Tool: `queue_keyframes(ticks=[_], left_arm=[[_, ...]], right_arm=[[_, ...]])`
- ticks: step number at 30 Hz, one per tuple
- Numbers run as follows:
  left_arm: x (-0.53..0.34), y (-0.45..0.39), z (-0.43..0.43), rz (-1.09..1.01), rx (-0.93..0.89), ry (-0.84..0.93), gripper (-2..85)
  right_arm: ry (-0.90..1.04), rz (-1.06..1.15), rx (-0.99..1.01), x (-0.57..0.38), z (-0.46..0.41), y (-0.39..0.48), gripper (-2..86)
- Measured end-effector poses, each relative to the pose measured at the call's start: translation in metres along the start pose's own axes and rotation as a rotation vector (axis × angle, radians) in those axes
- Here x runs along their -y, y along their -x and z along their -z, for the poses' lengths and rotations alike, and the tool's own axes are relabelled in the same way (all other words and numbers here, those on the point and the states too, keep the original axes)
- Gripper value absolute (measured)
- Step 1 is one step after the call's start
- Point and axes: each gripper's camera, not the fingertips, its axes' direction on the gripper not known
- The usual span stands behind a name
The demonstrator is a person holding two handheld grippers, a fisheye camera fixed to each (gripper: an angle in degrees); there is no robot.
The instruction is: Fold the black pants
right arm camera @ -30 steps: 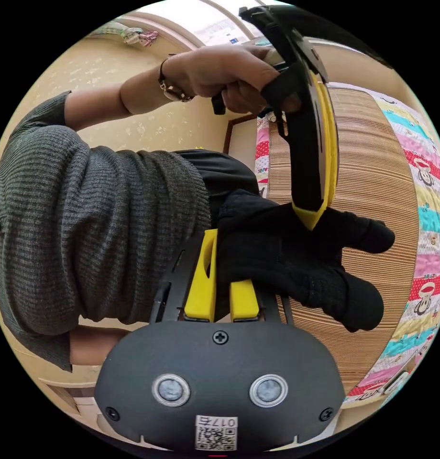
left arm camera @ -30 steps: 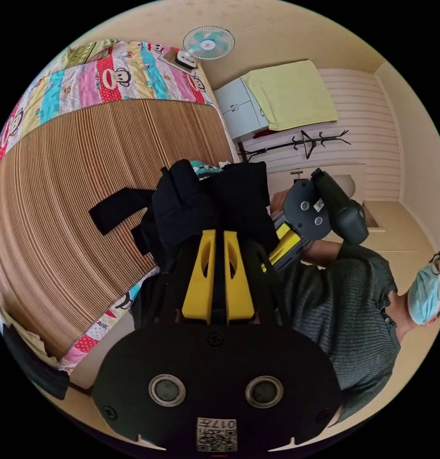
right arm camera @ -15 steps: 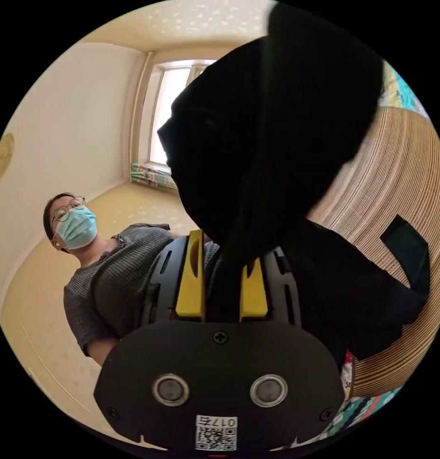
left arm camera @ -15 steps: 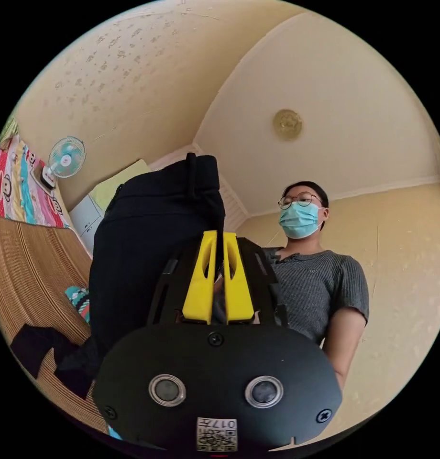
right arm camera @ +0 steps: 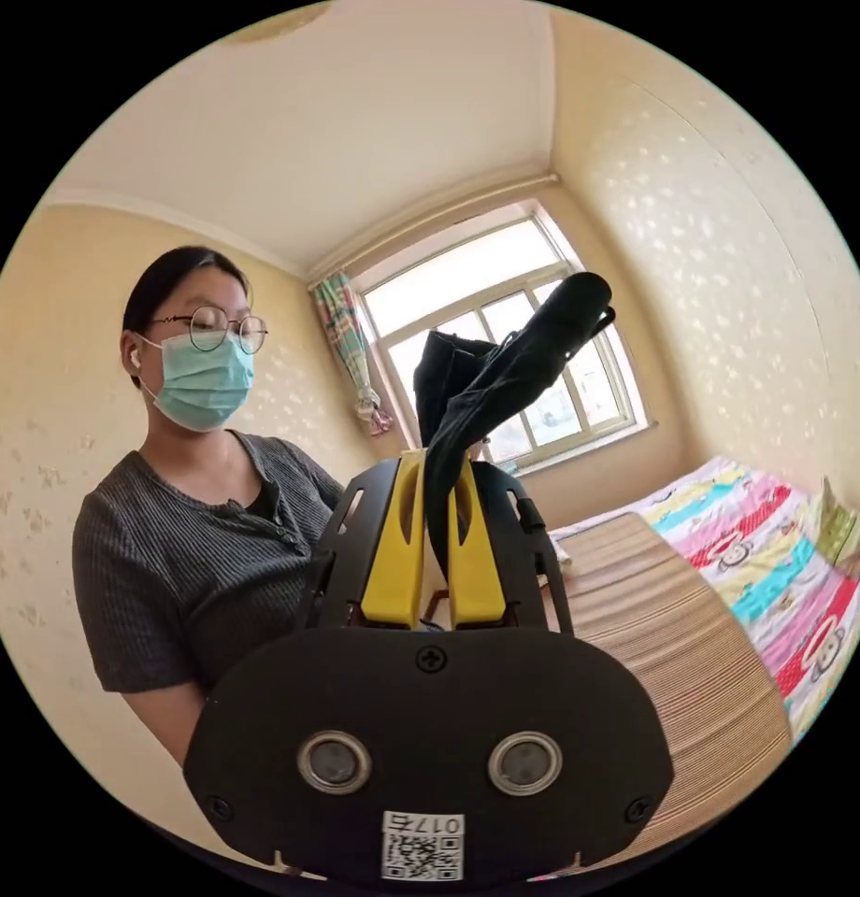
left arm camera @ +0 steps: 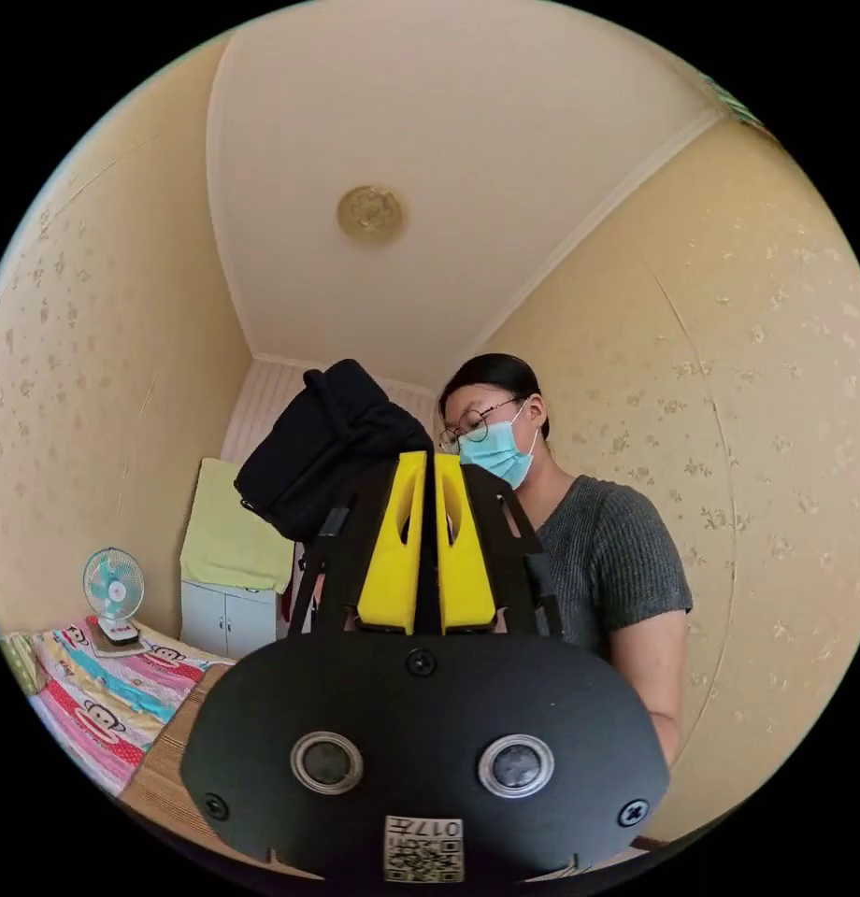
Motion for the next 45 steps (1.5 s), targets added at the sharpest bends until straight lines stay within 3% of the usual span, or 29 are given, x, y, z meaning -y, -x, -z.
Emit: queue_keyframes(ticks=[3,5,9,12,18,23,27,30,34,36,39,41,45], left_arm=[[0.063,0.007,0.008,0.025,0.077,-0.033,-0.7],[0.086,0.023,0.027,0.12,0.241,-0.072,-0.7],[0.068,0.063,0.062,0.295,0.398,-0.058,-0.7],[0.006,0.111,0.092,0.519,0.409,-0.054,-0.8],[-0.14,0.172,0.114,0.958,0.482,0.065,-0.9],[-0.221,0.211,0.154,1.252,0.504,-0.077,-0.9],[-0.185,0.303,0.2,1.194,0.513,0.014,-0.6],[-0.124,0.413,0.256,1.07,0.633,0.043,0.4],[-0.028,0.485,0.356,0.91,0.982,-0.226,5.5],[-0.005,0.5,0.379,0.926,1.066,-0.161,7.7],[-0.013,0.523,0.389,1.049,1.141,0.29,8.8],[-0.075,0.512,0.394,1.186,1.178,0.604,10.3],[-0.198,0.464,0.423,1.511,1.127,0.82,11.1]], right_arm=[[-0.012,0.045,-0.132,0.057,0.015,0.028,0.0],[-0.027,0.002,-0.189,0.073,0.026,0.026,0.1],[-0.02,-0.127,-0.41,0.062,0.043,-0.018,0.1],[0.086,-0.337,-0.541,0.018,0.045,-0.085,0.0],[0.263,-0.855,-0.445,-0.113,0.035,-0.2,0.1],[0.37,-1.078,-0.411,-0.171,0.041,-0.254,0.2],[0.321,-1.106,-0.443,-0.153,0.085,-0.348,0.4],[0.239,-1.026,-0.605,-0.093,0.122,-0.445,1.4],[-0.06,-0.982,-0.887,-0.021,0.195,-0.527,7.3],[-0.074,-0.992,-0.959,-0.009,0.214,-0.545,11.7],[0.096,-1.025,-0.996,-0.025,0.219,-0.569,16.4],[0.165,-1.059,-0.958,-0.061,0.215,-0.572,15.5],[0.386,-1.279,-0.784,-0.184,0.198,-0.575,12.2]])
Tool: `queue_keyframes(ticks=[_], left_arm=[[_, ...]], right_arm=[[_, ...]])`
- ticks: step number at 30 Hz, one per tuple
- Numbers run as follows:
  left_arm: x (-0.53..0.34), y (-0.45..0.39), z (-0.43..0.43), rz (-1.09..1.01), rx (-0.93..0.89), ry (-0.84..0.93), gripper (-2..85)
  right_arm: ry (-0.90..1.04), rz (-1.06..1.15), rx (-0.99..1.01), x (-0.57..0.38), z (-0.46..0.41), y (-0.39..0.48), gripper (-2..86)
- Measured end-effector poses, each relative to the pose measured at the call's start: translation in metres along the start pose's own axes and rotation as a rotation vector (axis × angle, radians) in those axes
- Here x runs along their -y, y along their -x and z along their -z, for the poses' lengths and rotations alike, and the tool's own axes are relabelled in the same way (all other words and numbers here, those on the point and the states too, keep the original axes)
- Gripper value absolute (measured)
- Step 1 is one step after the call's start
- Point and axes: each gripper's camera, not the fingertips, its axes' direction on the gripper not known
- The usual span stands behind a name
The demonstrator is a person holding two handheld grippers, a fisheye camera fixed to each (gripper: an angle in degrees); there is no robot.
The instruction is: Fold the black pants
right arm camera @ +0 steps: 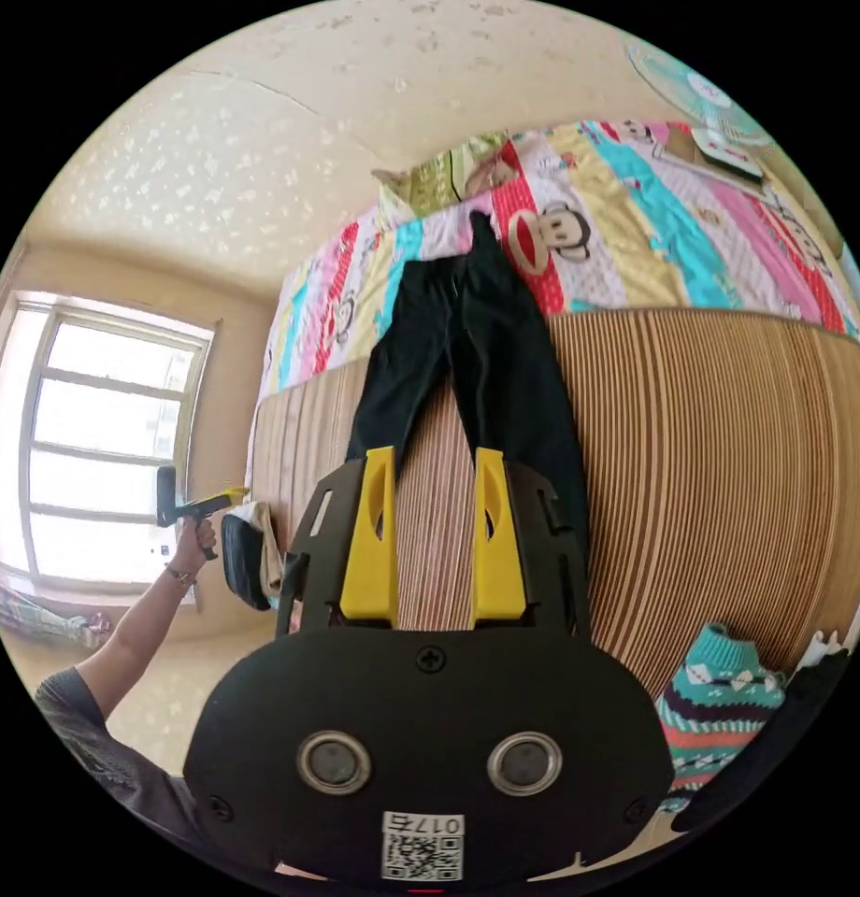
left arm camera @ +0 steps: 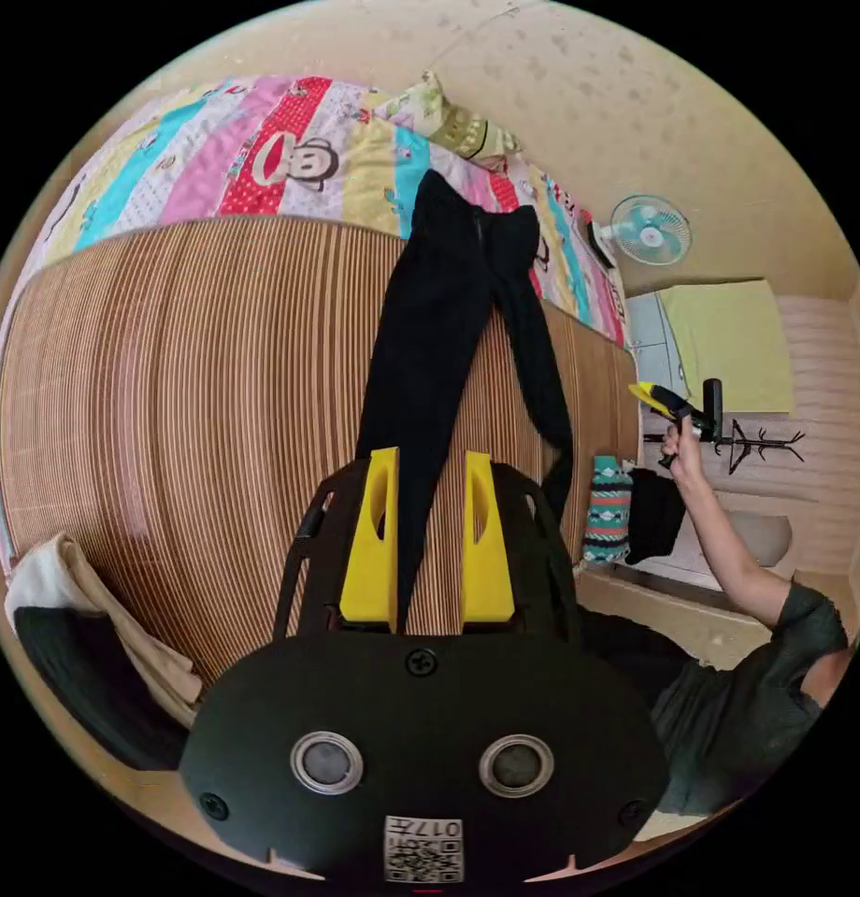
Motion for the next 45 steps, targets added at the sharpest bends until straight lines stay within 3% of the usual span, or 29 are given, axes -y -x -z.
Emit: queue_keyframes(ticks=[5,8,13,15,17,20,24,27,29,32,34,36,37,41,43,45], left_arm=[[-0.049,0.093,-0.079,0.227,0.026,0.234,11.7],[-0.063,0.132,-0.079,0.339,-0.009,0.236,10.9],[-0.052,0.162,-0.068,0.409,-0.163,0.211,5.3],[-0.042,0.16,-0.096,0.391,-0.243,0.418,1.6],[-0.04,0.126,-0.14,0.228,-0.125,0.713,-0.5],[-0.044,0.074,-0.172,-0.018,-0.071,0.871,-0.8],[-0.032,0.054,-0.14,-0.069,-0.272,0.628,-0.5],[-0.013,0.084,-0.08,0.024,-0.212,0.364,2.4],[-0.001,0.14,-0.033,0.224,-0.233,0.157,7.9],[0.006,0.223,0.009,0.487,-0.296,-0.018,10.3],[0.019,0.253,0.022,0.534,-0.294,-0.009,11.1],[0.042,0.269,0.023,0.49,-0.318,0.084,11.2],[0.057,0.271,0.022,0.451,-0.281,0.158,11.2],[0.091,0.264,-0.022,0.37,-0.139,0.488,2.4],[0.095,0.261,-0.047,0.383,-0.27,0.546,0.5],[0.094,0.257,-0.076,0.42,-0.442,0.59,-0.4]], right_arm=[[0.232,-0.182,-0.022,-0.061,-0.057,-0.071,13.1],[0.272,-0.321,0.045,-0.098,-0.058,-0.103,18.0],[0.406,-0.355,-0.066,-0.124,-0.057,-0.117,17.6],[0.5,-0.349,-0.059,-0.124,-0.067,-0.119,17.2],[0.572,-0.34,-0.039,-0.121,-0.074,-0.123,17.0],[0.598,-0.335,-0.118,-0.107,-0.062,-0.135,13.9],[0.615,-0.388,-0.008,-0.097,-0.033,-0.175,9.3],[0.599,-0.435,0.182,-0.099,-0.016,-0.207,9.3],[0.614,-0.464,0.259,-0.104,-0.013,-0.219,8.2],[0.647,-0.473,0.463,-0.117,-0.016,-0.226,4.8],[0.569,-0.4,0.801,-0.123,-0.004,-0.226,4.1],[0.542,-0.371,1.025,-0.128,0.009,-0.23,3.7],[0.562,-0.363,1.042,-0.132,0.019,-0.236,3.6],[0.704,-0.346,0.708,-0.143,0.051,-0.261,3.2],[0.719,-0.345,0.607,-0.147,0.073,-0.277,3.0],[0.696,-0.385,0.627,-0.149,0.089,-0.289,2.9]])
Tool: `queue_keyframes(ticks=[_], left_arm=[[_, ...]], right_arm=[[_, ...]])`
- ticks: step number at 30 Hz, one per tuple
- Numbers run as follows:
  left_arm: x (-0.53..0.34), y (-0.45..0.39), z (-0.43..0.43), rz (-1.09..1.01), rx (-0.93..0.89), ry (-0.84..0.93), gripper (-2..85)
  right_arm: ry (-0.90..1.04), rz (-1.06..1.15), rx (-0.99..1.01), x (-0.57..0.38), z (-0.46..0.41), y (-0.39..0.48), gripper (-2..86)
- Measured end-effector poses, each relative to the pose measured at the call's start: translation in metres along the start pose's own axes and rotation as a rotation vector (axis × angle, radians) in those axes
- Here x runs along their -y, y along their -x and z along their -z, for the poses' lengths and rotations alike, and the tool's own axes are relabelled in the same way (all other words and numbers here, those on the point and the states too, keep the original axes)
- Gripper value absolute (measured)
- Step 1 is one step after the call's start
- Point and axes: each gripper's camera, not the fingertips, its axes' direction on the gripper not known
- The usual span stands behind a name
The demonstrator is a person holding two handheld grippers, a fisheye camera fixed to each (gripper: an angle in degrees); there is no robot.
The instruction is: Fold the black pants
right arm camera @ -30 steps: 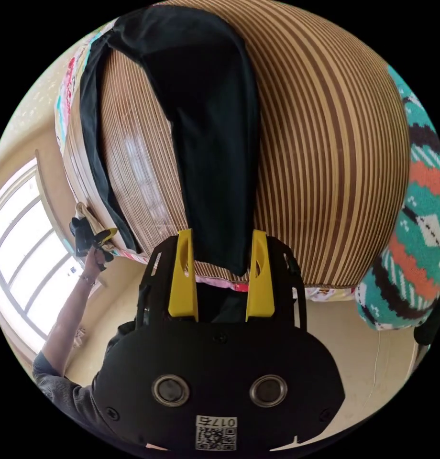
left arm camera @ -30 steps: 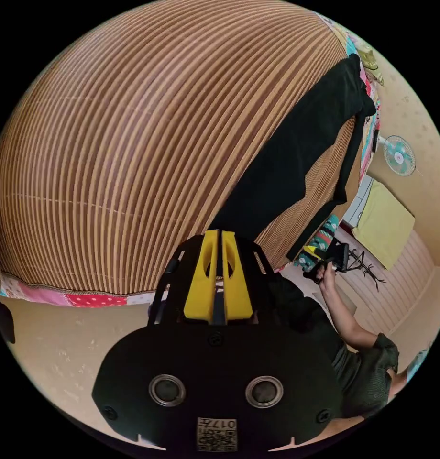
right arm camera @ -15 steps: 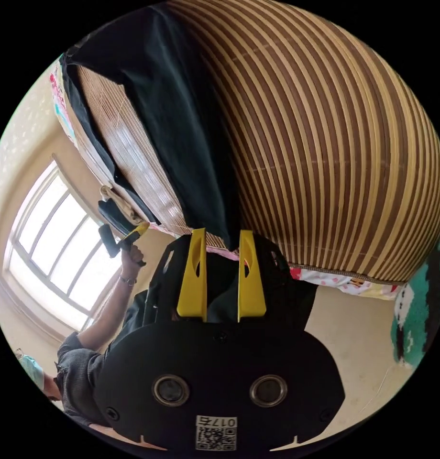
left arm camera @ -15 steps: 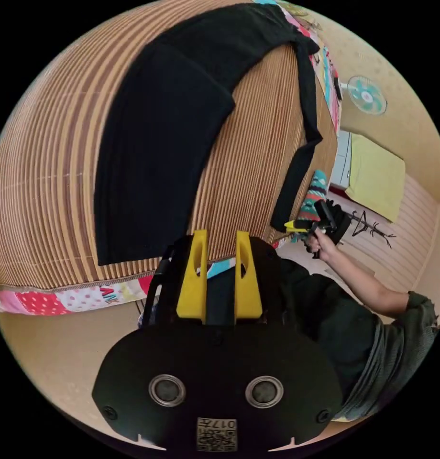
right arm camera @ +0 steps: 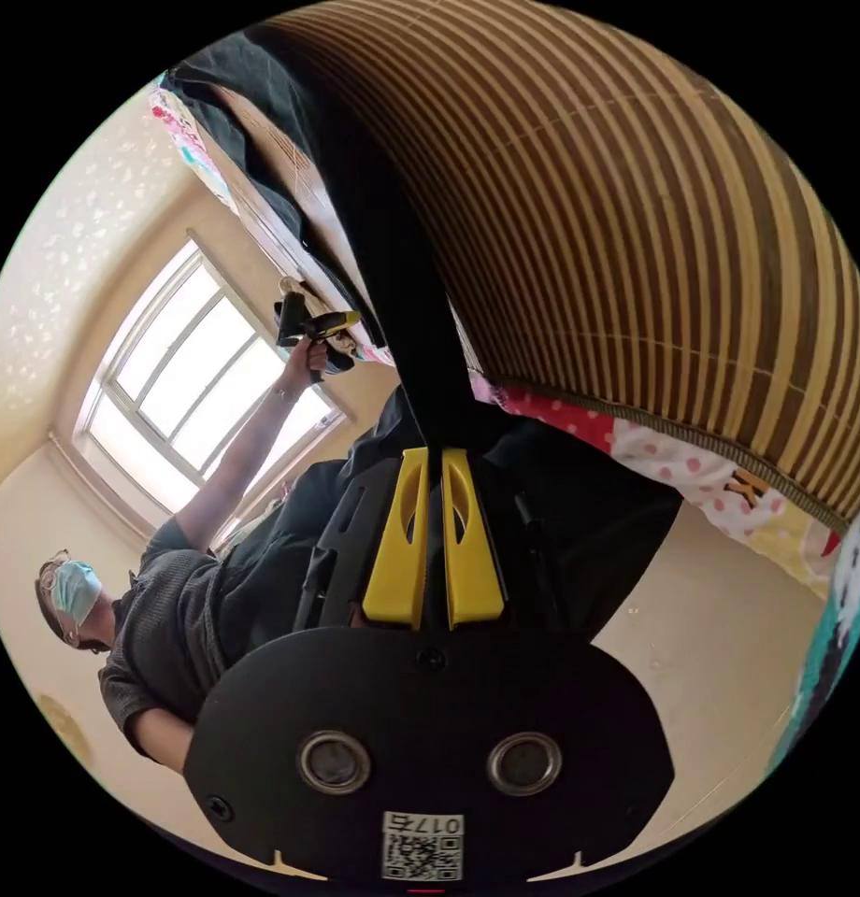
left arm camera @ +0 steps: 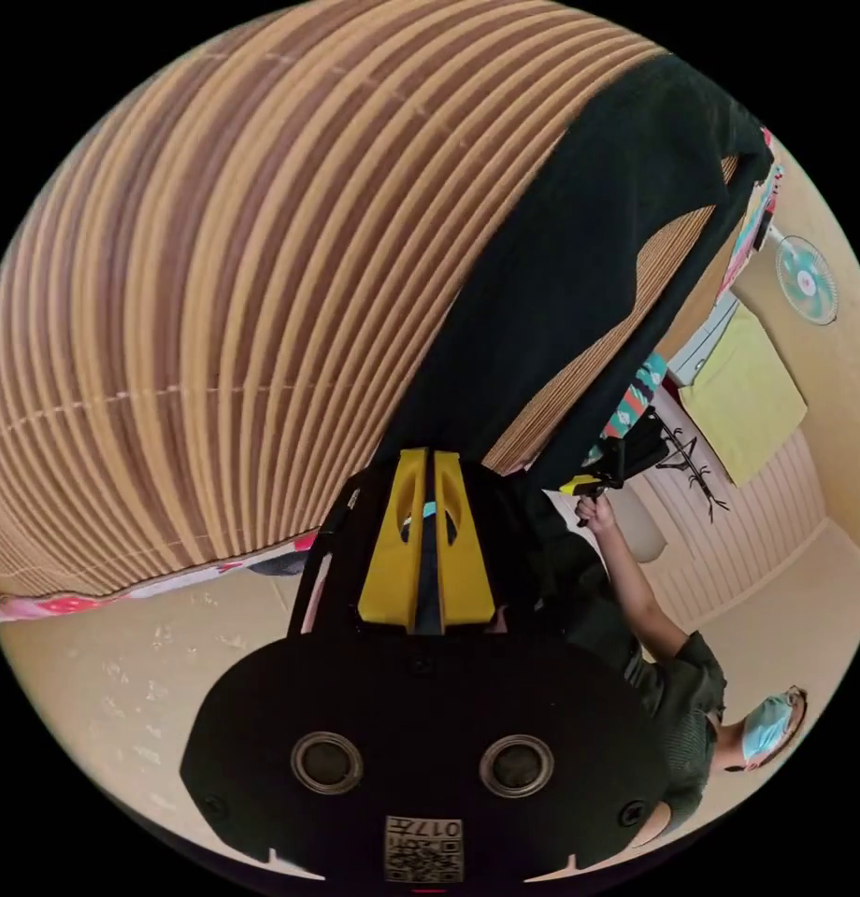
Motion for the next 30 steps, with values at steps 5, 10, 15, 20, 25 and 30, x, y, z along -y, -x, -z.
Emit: queue_keyframes(ticks=[5,10,15,20,25,30], left_arm=[[0.014,-0.033,-0.055,-0.117,0.171,0.023,-0.9],[0.015,-0.026,-0.087,-0.051,0.257,0.083,-0.9],[-0.01,-0.036,-0.082,-0.056,0.315,-0.099,0.3],[-0.021,-0.117,-0.114,-0.341,0.231,-0.198,10.4],[0.016,-0.17,-0.167,-0.455,0.259,-0.083,16.2],[0.033,-0.162,-0.179,-0.406,0.395,-0.079,2.0]], right_arm=[[-0.014,0.043,-0.081,-0.024,0.022,0.017,2.8],[-0.018,-0.035,-0.385,-0.048,0.031,0.034,2.7],[-0.07,0.046,-0.467,-0.07,0.028,0.066,2.7],[-0.028,0.208,-0.473,-0.08,-0.011,0.107,2.6],[0.112,0.427,-0.363,-0.078,-0.054,0.153,2.5],[0.162,0.505,-0.461,-0.096,-0.069,0.18,2.6]])
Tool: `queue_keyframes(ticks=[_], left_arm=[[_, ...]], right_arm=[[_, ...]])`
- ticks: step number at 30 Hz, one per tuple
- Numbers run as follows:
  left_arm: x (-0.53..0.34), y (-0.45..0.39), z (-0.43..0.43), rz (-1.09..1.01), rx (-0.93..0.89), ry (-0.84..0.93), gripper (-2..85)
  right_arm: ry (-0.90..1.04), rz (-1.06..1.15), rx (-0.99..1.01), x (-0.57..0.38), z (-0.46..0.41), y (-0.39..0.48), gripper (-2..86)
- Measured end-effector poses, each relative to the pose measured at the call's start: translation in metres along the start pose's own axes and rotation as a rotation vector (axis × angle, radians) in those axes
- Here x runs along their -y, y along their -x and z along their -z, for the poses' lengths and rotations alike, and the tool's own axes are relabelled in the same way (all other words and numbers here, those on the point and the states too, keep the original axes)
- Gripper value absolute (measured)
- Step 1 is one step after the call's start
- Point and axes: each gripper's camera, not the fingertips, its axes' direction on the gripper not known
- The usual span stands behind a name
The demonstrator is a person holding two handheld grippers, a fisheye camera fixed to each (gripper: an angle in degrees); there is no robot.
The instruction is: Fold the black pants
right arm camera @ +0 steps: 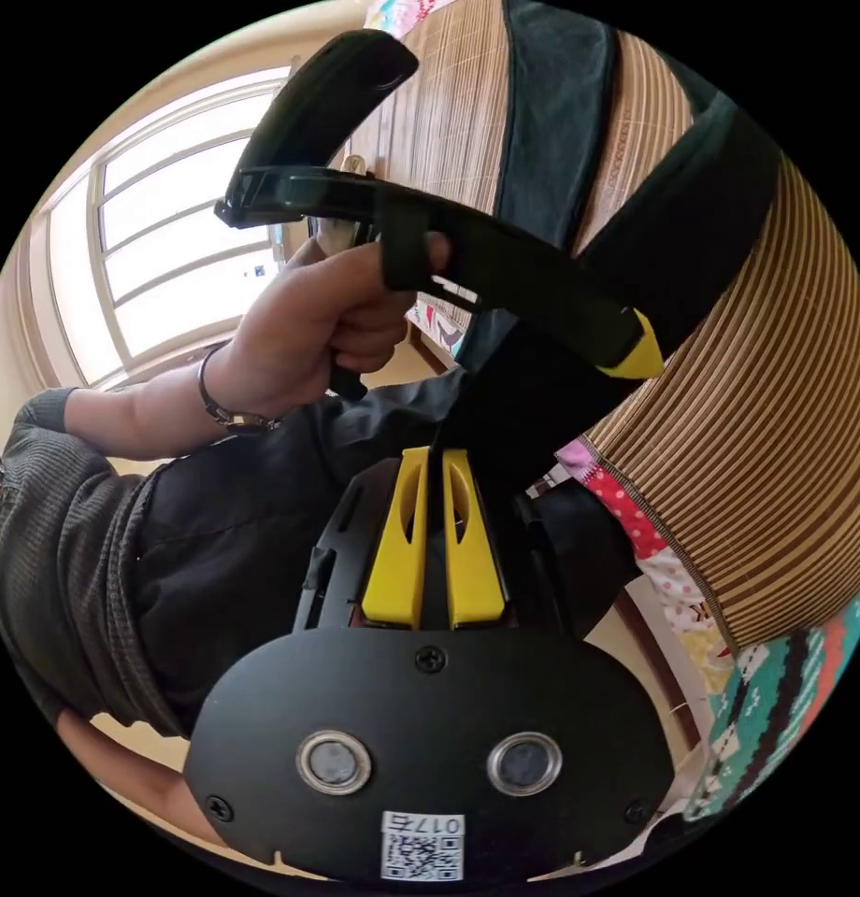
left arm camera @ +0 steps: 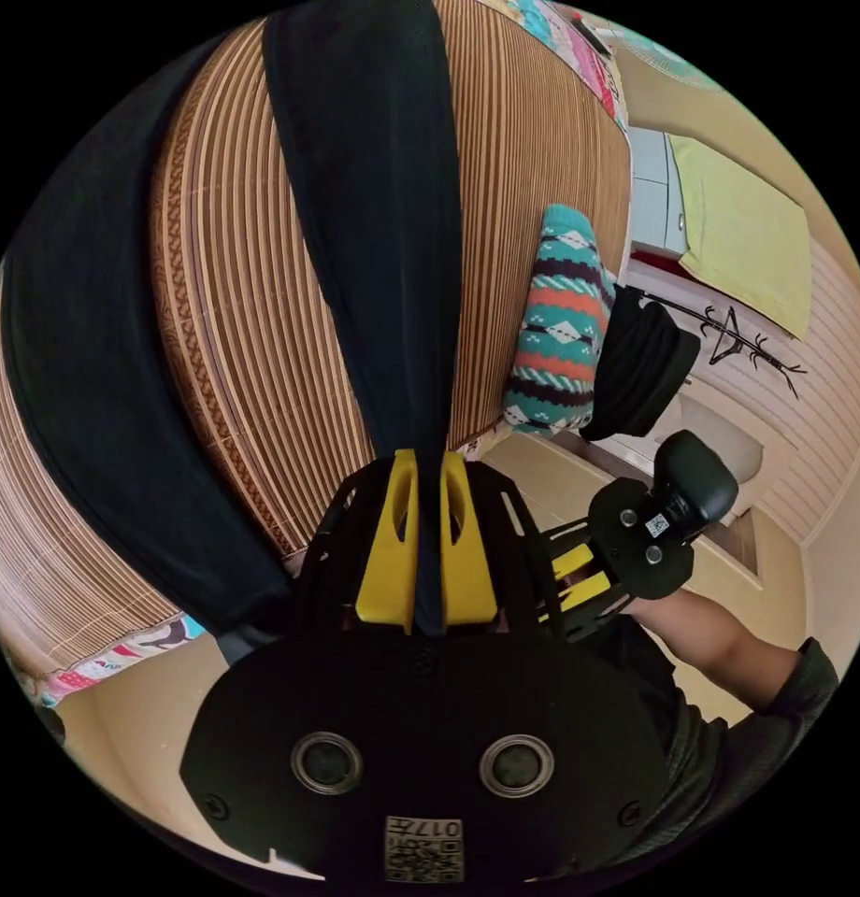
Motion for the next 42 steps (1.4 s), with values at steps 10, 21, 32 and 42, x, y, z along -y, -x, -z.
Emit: queue_keyframes(ticks=[10,21,32,42], left_arm=[[-0.021,0.061,-0.005,0.044,-0.169,-0.071,-0.8],[-0.013,0.097,-0.022,0.079,-0.303,-0.08,-0.9],[-0.026,0.132,-0.03,0.076,-0.488,-0.204,-0.9],[-0.036,0.156,-0.028,0.089,-0.579,-0.239,-1.0]], right_arm=[[-0.247,-0.262,-0.114,-0.005,0.146,-0.069,3.1],[-1.015,-0.442,0.233,0.137,0.292,-0.112,10.8],[-1.148,-0.427,0.155,0.228,0.32,-0.072,6.7],[-1.143,0.203,0.374,0.294,0.317,0.014,2.2]])
